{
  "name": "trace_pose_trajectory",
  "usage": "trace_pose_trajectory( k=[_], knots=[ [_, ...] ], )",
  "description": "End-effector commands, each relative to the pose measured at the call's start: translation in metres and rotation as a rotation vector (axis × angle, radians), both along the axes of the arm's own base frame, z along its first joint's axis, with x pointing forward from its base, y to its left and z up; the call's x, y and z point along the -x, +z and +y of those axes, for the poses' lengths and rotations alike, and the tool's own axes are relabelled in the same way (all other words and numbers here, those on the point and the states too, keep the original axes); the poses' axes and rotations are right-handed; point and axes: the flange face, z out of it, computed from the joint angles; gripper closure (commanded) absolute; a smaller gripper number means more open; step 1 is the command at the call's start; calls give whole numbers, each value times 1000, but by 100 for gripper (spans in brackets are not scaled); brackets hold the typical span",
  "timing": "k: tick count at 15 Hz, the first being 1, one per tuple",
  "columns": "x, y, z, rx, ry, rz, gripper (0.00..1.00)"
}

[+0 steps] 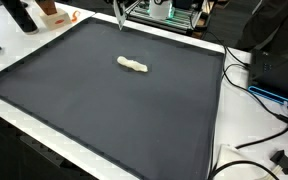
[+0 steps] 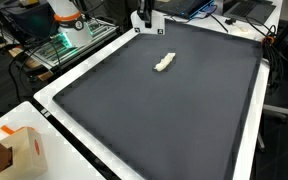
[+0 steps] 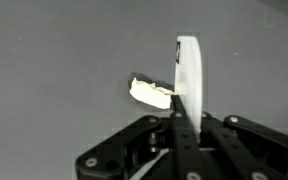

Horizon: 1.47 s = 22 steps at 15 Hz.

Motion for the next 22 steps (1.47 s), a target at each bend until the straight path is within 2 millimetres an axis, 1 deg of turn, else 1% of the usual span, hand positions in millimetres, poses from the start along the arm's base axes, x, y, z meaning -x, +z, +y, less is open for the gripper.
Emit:
trace_pose_trajectory(
  k=[1, 3, 4, 5, 7, 12, 13, 15, 19, 22],
  knots=[
    [5, 10, 19, 103, 102, 15, 99],
    [6, 12, 28, 138, 184, 36, 99],
    [9, 14, 33, 115, 261, 71, 99],
    [3, 7, 28, 105, 173, 31, 96],
    [5, 10, 35, 100, 226, 55, 96],
    [5, 11, 35, 98, 244, 60, 96],
    [5, 11, 35, 98, 244, 60, 99],
    [2, 1, 50, 131, 203, 70, 99],
    [-7, -13, 81, 193, 80, 8, 99],
    [-12, -26, 97, 269, -23, -19, 99]
  ],
)
